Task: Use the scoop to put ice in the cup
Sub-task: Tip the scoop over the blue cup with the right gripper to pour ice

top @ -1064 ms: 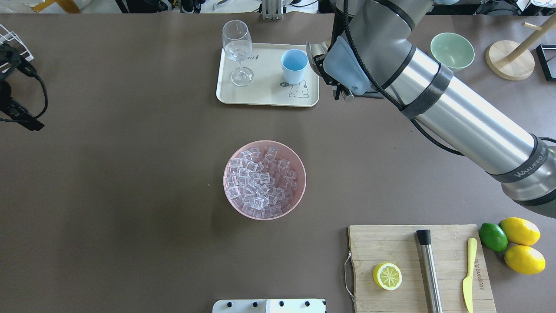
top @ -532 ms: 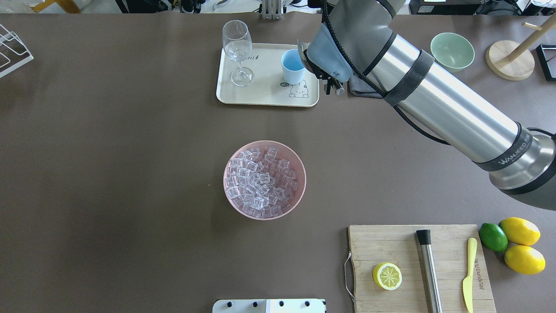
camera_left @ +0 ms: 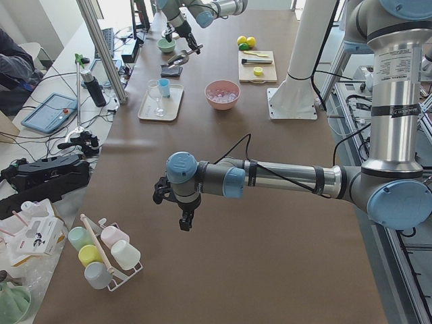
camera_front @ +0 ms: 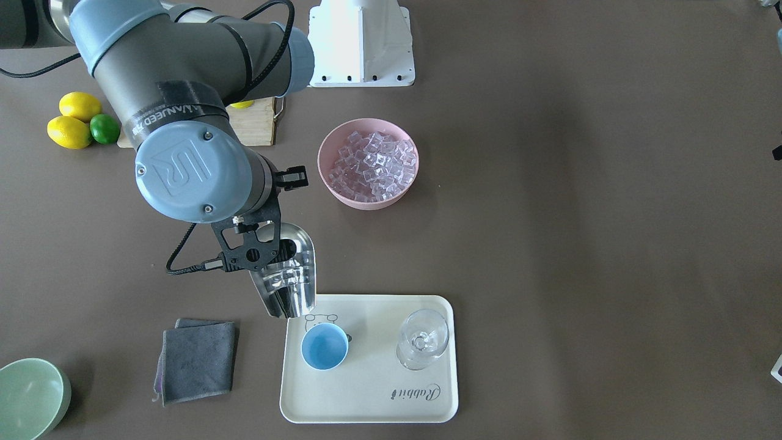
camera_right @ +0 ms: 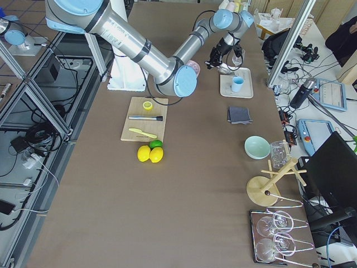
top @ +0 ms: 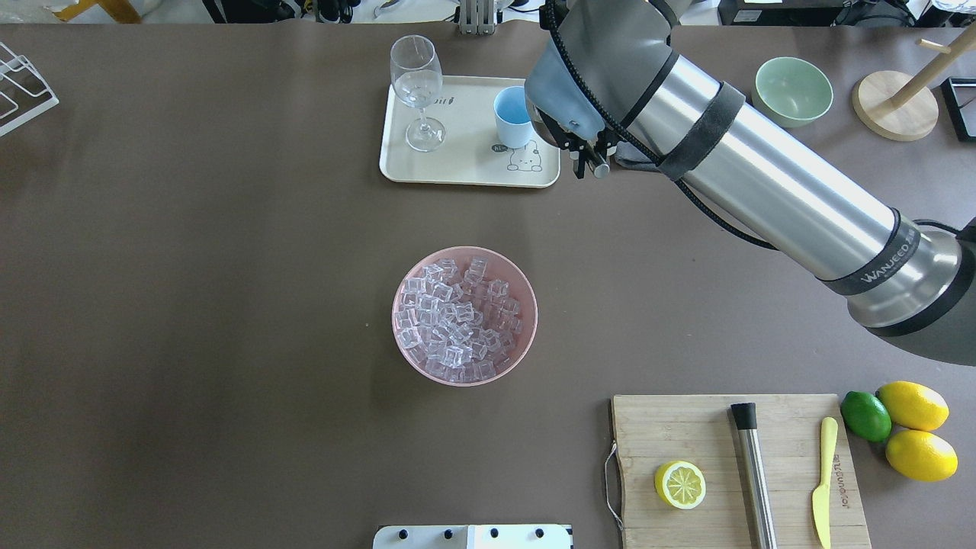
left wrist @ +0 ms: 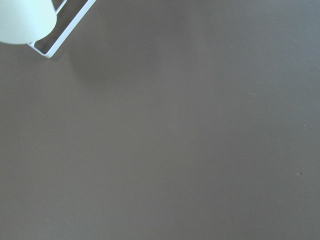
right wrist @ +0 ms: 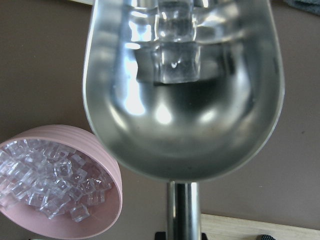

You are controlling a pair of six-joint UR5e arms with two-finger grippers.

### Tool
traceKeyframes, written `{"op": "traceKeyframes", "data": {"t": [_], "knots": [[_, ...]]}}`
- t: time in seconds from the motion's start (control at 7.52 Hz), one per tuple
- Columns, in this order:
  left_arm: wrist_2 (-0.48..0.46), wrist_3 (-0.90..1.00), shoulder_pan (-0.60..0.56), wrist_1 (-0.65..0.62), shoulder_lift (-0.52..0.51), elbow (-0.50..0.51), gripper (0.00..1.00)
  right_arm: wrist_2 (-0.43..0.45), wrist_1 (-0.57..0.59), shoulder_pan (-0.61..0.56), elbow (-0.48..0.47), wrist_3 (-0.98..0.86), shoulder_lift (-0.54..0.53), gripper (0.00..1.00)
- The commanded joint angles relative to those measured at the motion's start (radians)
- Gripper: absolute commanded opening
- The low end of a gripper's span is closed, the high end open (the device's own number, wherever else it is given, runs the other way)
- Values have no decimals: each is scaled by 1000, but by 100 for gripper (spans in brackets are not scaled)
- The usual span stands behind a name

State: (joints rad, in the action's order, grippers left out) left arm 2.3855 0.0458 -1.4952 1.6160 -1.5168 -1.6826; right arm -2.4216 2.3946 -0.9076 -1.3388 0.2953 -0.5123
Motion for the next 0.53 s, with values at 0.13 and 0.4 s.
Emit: {"op": "traceKeyframes", "data": {"t": [0.13, 0.4], "knots": [[7, -73, -89, -131, 6, 7, 98, -1, 29, 7, 81, -71, 55, 0], [1, -96, -96, -127, 39, 15, 98, 6, 34, 10, 120, -87, 75, 0]]}}
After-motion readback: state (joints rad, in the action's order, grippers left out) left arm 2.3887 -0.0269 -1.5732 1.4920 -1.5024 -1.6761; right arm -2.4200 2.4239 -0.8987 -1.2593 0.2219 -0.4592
